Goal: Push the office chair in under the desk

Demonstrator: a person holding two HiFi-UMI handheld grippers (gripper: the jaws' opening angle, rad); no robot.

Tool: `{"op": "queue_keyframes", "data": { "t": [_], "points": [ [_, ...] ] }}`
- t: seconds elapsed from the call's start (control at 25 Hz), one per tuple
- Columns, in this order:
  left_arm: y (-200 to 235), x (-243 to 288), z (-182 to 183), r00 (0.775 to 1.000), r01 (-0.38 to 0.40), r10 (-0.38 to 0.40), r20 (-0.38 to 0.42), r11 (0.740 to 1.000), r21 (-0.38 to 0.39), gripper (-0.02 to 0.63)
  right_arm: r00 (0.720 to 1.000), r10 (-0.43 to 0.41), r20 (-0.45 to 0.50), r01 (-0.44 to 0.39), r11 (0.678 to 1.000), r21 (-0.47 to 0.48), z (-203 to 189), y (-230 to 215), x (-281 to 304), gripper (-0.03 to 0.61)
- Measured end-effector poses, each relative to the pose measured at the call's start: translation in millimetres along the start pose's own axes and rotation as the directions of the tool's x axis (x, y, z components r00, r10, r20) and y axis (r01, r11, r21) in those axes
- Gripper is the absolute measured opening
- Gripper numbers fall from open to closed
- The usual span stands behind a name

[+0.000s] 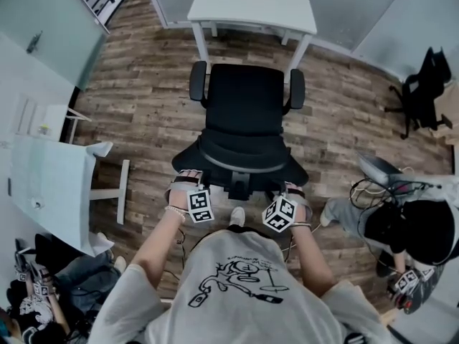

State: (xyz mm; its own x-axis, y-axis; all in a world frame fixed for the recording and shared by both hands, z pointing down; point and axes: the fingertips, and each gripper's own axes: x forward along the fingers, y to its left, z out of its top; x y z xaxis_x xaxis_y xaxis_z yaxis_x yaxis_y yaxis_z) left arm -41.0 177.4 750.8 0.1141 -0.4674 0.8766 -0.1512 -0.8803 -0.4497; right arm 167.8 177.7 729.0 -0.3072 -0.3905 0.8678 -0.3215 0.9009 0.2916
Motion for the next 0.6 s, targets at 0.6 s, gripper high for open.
{"op": "queue_keyframes", "data": {
  "t": [0.6],
  "points": [
    [29.4,14.1,3.1,1.0,-0.019,0.019,-0.002,1.0,-0.002,0.13,1.0,-0.012,-0.015,0.012,1.0,0.01,8.5,-33.9,12.1,0.172]
  ]
}}
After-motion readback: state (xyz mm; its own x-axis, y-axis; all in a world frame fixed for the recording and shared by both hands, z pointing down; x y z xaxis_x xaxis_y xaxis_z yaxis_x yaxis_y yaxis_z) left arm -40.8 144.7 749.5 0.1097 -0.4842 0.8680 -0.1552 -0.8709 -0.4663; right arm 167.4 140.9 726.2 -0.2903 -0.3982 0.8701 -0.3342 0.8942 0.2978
